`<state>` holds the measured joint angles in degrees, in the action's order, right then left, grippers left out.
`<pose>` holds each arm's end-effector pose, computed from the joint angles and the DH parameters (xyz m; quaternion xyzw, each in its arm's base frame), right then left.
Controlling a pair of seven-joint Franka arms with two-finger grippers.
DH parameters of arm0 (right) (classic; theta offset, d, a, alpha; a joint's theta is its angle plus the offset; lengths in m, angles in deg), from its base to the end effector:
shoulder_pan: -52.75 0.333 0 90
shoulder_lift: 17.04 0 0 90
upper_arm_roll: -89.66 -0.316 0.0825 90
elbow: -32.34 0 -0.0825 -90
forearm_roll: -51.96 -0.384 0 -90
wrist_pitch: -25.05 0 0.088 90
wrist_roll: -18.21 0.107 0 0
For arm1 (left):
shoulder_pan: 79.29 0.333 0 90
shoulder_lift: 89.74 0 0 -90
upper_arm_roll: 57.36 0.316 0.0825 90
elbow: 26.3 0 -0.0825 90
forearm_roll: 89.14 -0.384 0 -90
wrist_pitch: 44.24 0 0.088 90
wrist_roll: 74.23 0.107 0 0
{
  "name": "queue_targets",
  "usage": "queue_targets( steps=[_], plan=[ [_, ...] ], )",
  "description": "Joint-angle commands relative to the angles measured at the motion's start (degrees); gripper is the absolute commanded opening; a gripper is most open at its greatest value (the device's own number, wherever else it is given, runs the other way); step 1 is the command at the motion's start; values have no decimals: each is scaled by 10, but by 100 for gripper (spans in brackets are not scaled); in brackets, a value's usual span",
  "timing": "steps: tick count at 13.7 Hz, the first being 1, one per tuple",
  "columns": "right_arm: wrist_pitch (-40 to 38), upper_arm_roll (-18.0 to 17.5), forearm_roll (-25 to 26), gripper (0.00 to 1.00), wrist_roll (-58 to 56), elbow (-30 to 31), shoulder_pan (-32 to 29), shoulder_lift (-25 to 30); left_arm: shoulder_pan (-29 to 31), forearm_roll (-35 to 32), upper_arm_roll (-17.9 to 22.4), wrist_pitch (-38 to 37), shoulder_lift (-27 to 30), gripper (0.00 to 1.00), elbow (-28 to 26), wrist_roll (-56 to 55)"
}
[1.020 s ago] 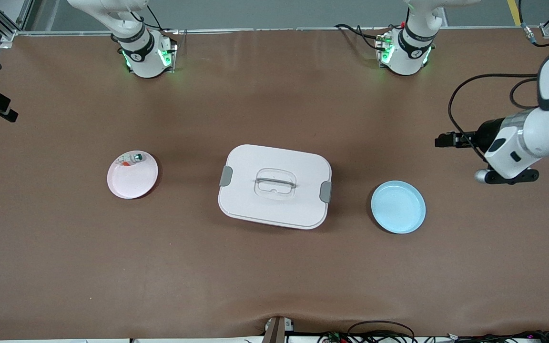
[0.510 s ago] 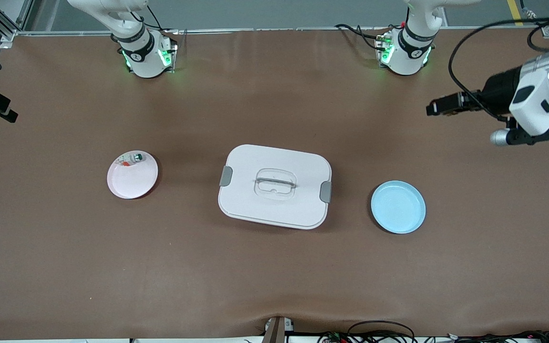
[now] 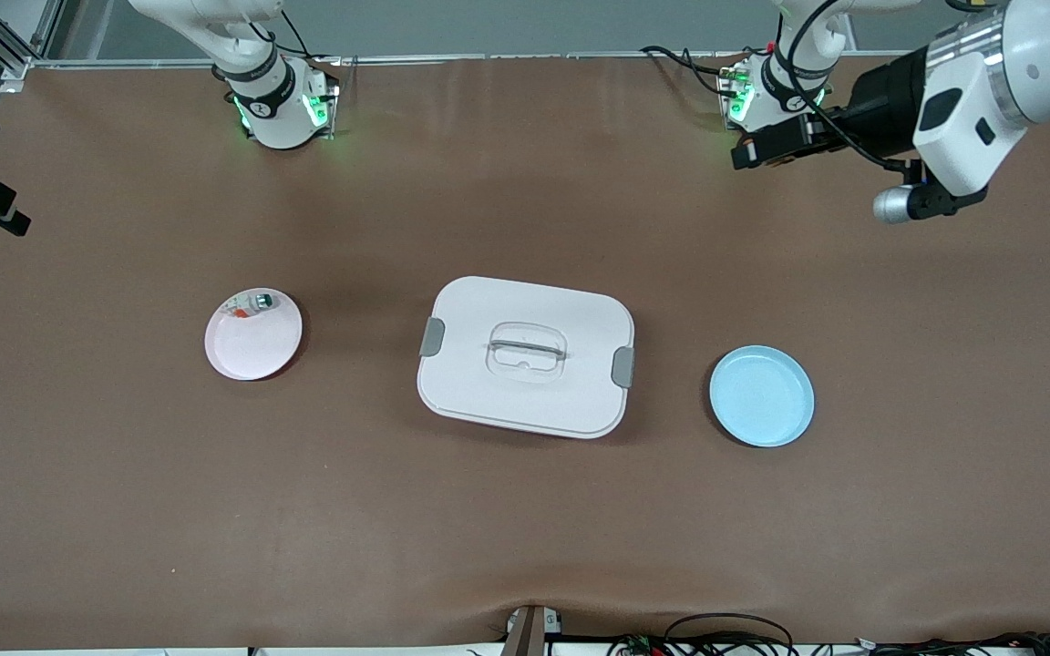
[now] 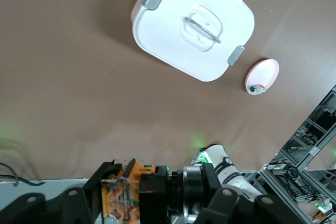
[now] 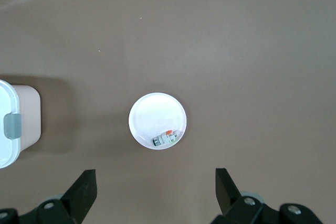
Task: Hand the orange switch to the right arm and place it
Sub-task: 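Lift the orange switch with the left gripper and carry it toward the box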
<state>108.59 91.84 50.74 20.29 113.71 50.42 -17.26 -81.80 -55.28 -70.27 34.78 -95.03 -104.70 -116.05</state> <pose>0.5416 -0.0402 0.6825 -0.9982 0.0561 -0.0172 0.0101 0.5237 -0.2070 0.6736 0.9378 0.1747 -0.1753 0.2435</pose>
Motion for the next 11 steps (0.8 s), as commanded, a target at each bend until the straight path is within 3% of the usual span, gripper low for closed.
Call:
queue_targets(
  steps=[1,8,11],
  plan=[
    [-7,-7,-3,100,6,-9,-15,0,4,10,-28,21,-8,21,14,-68],
    [0,-13,-27,100,8,-8,3,0,-4,6,-98,131,-9,21,11,-267],
    [10,-11,-133,100,30,15,9,6,-25,3,-107,183,-13,21,11,-379]
  ],
)
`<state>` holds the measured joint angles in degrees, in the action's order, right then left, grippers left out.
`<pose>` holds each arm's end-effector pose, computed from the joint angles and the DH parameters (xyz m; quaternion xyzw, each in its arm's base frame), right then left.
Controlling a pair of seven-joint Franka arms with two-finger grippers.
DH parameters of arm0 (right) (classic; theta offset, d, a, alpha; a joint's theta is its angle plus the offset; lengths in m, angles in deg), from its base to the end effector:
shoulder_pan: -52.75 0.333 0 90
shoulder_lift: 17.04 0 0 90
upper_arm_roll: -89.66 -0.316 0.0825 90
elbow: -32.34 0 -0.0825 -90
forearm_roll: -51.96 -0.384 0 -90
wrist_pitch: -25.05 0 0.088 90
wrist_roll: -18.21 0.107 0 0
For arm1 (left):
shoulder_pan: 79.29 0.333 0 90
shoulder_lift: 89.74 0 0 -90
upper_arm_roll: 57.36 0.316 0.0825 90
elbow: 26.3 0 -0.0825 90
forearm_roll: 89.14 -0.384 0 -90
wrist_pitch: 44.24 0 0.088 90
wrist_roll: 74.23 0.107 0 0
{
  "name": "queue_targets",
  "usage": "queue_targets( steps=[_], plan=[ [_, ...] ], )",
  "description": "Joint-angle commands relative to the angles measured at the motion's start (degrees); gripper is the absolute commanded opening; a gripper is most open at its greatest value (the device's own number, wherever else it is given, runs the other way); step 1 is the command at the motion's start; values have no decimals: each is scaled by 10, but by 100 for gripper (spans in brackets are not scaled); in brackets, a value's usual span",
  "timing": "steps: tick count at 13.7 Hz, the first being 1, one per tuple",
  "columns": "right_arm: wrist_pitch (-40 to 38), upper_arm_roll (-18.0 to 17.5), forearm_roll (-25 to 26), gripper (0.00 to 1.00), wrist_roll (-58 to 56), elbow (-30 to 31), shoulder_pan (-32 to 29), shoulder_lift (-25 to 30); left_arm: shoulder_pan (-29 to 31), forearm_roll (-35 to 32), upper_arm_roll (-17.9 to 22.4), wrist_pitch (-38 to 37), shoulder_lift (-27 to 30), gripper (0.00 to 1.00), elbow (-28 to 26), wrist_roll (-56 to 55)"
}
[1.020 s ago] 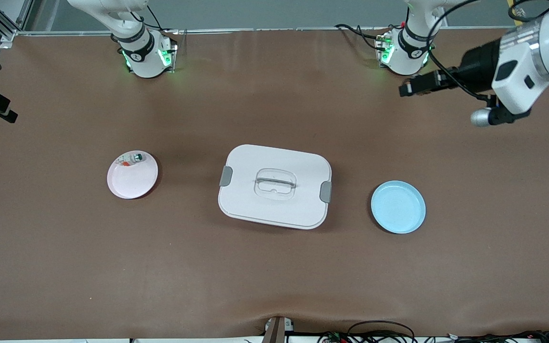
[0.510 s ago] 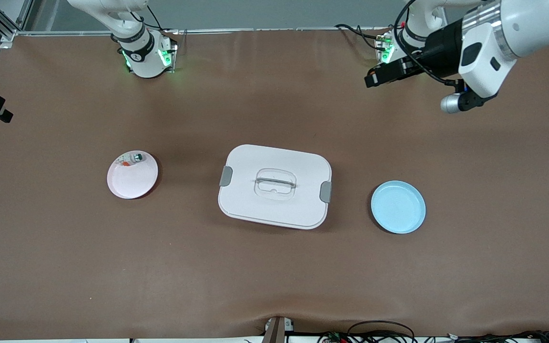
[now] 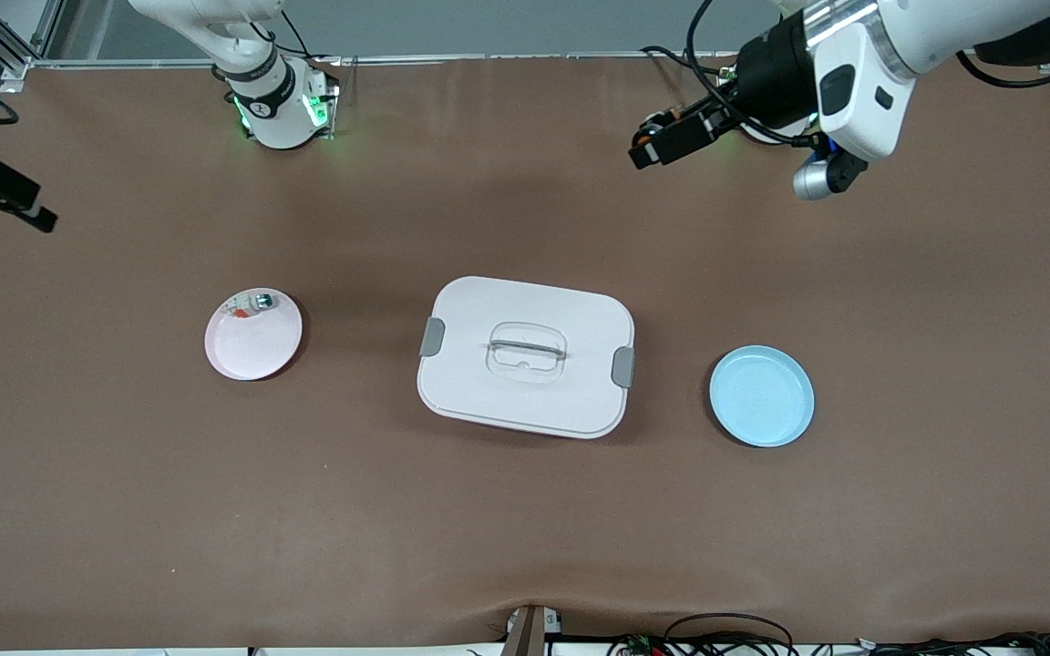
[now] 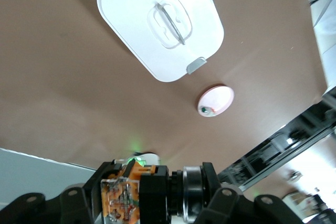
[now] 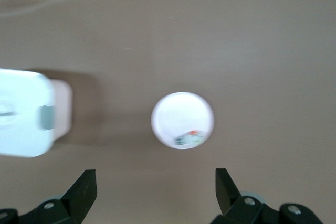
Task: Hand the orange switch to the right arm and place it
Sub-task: 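Hold the switch up while the right gripper reaches toward it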
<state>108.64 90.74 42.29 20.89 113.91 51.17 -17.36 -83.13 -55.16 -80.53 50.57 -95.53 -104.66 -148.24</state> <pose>0.5440 -0.0057 0.6817 -0.9958 0.0358 -0.0148 0.0836 0.5068 -0.3033 0.6950 0.8679 0.3761 -0.1808 0.2695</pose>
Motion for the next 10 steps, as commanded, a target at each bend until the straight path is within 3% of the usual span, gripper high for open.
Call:
queue_targets(
  steps=[1,4,7,10],
  plan=[
    [17,-2,-60,100,46,14,4,10,-20,2,-5,34,-12,21,10,-79],
    [43,-2,-113,100,111,29,30,36,-39,7,-5,58,-24,21,9,-143],
    [192,-2,-169,100,179,165,75,126,-63,8,-4,95,-46,22,9,-240],
    [256,-2,-204,100,239,200,125,149,-88,8,-4,129,-69,22,10,-290]
  ],
)
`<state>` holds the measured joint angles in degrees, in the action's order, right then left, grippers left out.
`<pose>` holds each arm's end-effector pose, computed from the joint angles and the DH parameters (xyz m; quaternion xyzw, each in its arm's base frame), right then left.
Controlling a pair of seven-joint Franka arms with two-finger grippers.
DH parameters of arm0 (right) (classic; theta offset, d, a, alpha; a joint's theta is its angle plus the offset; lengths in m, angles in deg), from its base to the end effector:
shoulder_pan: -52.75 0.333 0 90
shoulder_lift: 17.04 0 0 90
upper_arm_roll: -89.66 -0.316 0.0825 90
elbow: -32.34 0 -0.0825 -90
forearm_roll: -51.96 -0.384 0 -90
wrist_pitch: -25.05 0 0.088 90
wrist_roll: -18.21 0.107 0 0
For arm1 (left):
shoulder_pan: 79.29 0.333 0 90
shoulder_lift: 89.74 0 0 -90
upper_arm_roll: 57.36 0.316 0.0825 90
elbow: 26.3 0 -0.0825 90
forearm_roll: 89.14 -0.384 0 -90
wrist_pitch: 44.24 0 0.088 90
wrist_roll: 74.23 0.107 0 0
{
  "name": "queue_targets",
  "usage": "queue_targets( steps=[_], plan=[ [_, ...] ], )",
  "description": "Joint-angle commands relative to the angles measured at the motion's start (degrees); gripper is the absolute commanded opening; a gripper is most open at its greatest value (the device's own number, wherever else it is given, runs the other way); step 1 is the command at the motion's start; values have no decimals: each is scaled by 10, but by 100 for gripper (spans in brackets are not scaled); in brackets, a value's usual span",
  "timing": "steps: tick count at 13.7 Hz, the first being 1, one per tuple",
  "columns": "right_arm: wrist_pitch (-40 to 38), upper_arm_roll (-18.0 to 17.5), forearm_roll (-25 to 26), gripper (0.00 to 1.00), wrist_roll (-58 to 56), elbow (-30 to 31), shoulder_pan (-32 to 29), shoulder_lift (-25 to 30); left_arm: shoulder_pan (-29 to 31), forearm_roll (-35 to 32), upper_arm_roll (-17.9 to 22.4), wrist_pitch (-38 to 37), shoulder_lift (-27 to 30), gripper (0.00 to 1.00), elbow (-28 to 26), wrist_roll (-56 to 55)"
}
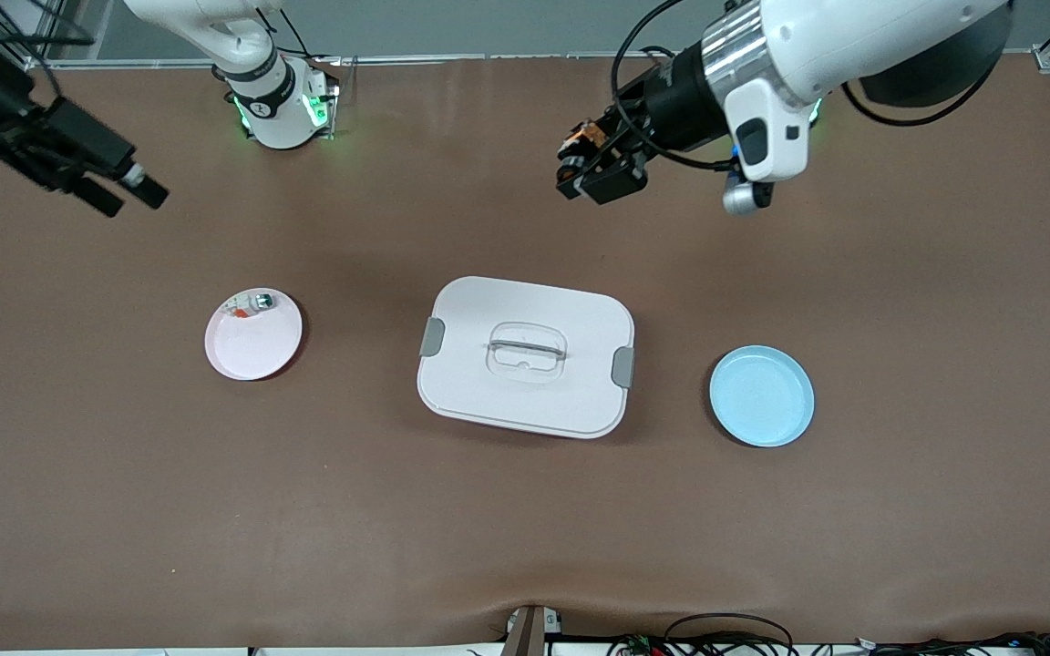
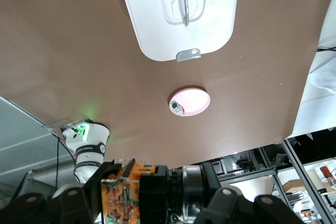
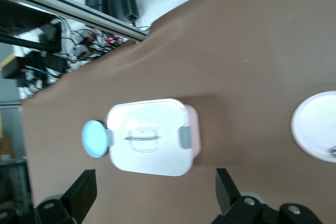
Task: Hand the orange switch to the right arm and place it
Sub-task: 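Hold the switch up while the right gripper reaches toward it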
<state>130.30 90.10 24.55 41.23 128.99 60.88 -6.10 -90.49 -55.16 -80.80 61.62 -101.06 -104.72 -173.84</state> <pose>0.5063 0.1051 0.7075 -0.9457 0.1502 -0.0963 0.2718 0.5150 -0.3731 0.6586 0.7627 0.5404 -0.2455 0.2569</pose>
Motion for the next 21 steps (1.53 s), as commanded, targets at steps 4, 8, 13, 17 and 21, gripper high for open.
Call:
queue_targets(
  steps=[4,8,13,17,21],
  plan=[
    [138,-6,-34,100,132,88,111,38,-42,7,-1,62,-36,22,11,-85],
    [171,-56,-42,100,191,106,123,35,-68,4,1,97,-57,23,10,-117],
    [163,-57,-64,100,192,104,167,23,-85,0,2,115,-69,24,9,-119],
    [168,-58,-55,100,214,103,186,10,-85,0,2,116,-70,25,9,-119],
    [165,-58,-11,100,245,65,212,-30,-85,0,2,116,-70,25,6,-119]
  ],
)
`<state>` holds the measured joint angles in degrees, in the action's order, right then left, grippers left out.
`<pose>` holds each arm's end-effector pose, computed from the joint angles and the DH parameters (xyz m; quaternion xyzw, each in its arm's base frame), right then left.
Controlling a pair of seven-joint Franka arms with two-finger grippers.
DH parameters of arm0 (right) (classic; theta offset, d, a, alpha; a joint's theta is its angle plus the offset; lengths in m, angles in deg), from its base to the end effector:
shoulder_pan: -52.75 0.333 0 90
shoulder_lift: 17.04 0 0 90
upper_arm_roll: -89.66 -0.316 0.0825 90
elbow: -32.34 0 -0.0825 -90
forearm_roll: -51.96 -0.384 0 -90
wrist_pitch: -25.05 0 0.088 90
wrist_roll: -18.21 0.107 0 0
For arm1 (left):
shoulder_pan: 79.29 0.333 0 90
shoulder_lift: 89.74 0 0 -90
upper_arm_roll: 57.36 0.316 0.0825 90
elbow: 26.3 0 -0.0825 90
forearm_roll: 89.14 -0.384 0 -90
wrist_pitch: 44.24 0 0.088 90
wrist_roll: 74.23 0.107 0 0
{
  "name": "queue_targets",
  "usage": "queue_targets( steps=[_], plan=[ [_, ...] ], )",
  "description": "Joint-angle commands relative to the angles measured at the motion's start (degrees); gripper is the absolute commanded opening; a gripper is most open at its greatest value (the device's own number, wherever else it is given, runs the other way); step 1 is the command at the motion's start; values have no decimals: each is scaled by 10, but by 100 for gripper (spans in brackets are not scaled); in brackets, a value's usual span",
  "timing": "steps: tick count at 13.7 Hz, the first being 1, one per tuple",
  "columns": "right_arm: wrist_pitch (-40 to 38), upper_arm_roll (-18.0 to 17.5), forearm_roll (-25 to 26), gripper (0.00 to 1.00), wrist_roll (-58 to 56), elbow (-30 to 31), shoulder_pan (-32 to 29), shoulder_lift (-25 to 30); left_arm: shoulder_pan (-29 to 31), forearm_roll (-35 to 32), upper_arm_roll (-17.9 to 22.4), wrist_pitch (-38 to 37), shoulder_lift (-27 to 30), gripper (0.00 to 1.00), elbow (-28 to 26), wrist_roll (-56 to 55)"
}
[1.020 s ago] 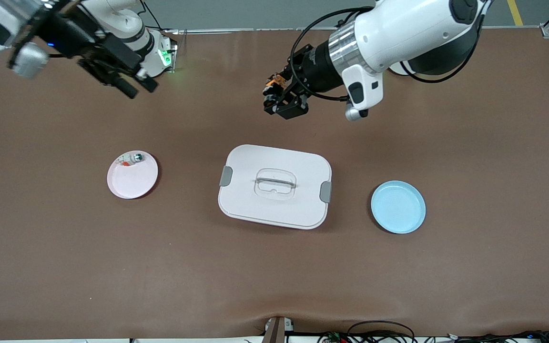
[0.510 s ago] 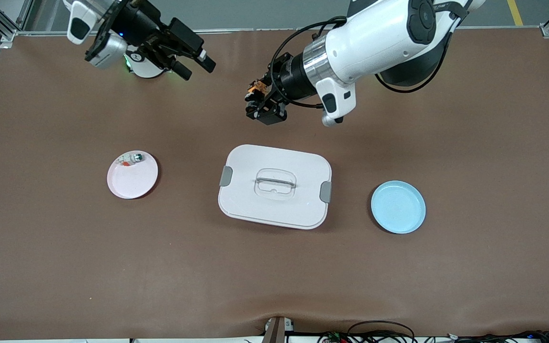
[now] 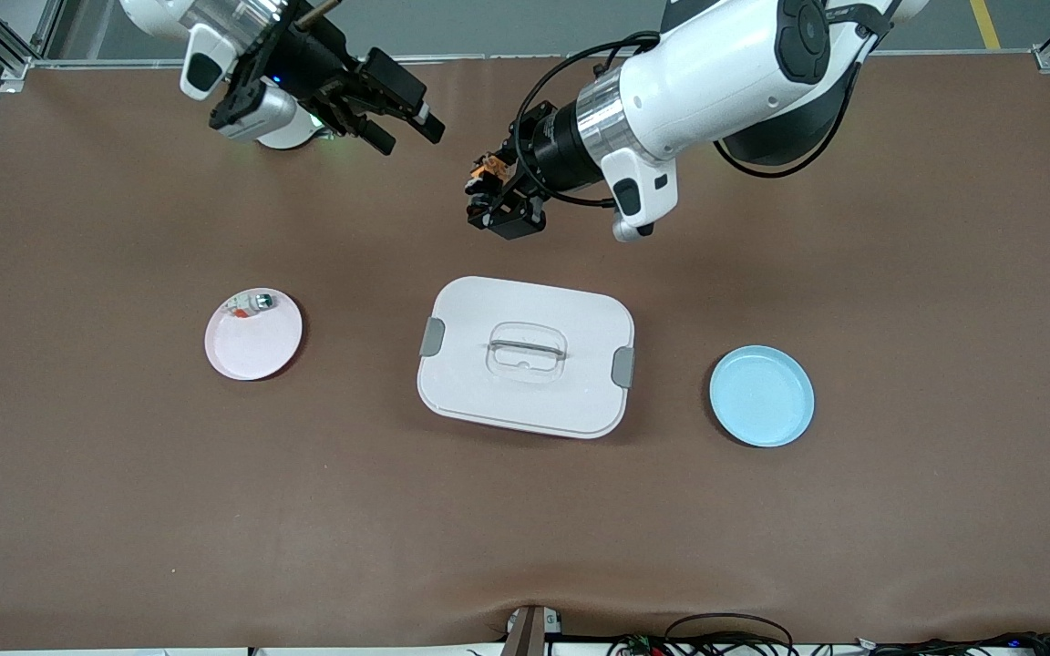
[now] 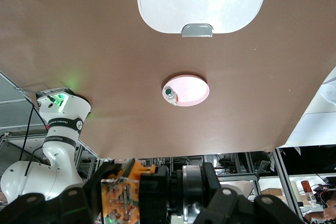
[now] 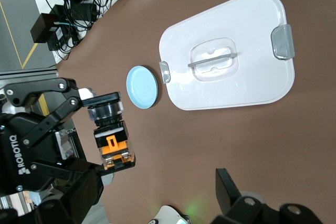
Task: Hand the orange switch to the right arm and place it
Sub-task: 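Hold the switch up while the right gripper reaches toward it, then close the right gripper on the orange switch beside the left gripper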
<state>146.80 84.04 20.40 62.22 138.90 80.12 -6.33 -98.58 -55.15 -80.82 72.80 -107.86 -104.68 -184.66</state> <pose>0.4373 0.3175 0.6496 -0.9275 0.1765 -0.0144 0.3292 0.5111 -0.4517 0.6049 0.7072 0.5950 -0.2861 0.2530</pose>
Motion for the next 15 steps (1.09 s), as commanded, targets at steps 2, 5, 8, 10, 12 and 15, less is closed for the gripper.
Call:
queue_targets(
  steps=[2,5,8,10,12,15],
  plan=[
    [-2,3,67,100,66,-64,37,-57,-3,0,2,4,-2,25,6,-11],
    [-2,3,71,100,68,-93,40,-88,-3,0,2,4,-2,25,6,-11],
    [-1,3,71,100,68,-110,40,-100,-2,1,2,4,-1,25,6,-11],
    [-1,3,71,100,69,-114,41,-104,1,1,2,4,0,25,6,-10],
    [1,3,72,100,70,-114,46,-105,1,0,3,4,0,25,6,-10],
    [2,3,81,100,71,-128,51,-125,-1,0,2,4,0,25,5,-10]
  ],
)
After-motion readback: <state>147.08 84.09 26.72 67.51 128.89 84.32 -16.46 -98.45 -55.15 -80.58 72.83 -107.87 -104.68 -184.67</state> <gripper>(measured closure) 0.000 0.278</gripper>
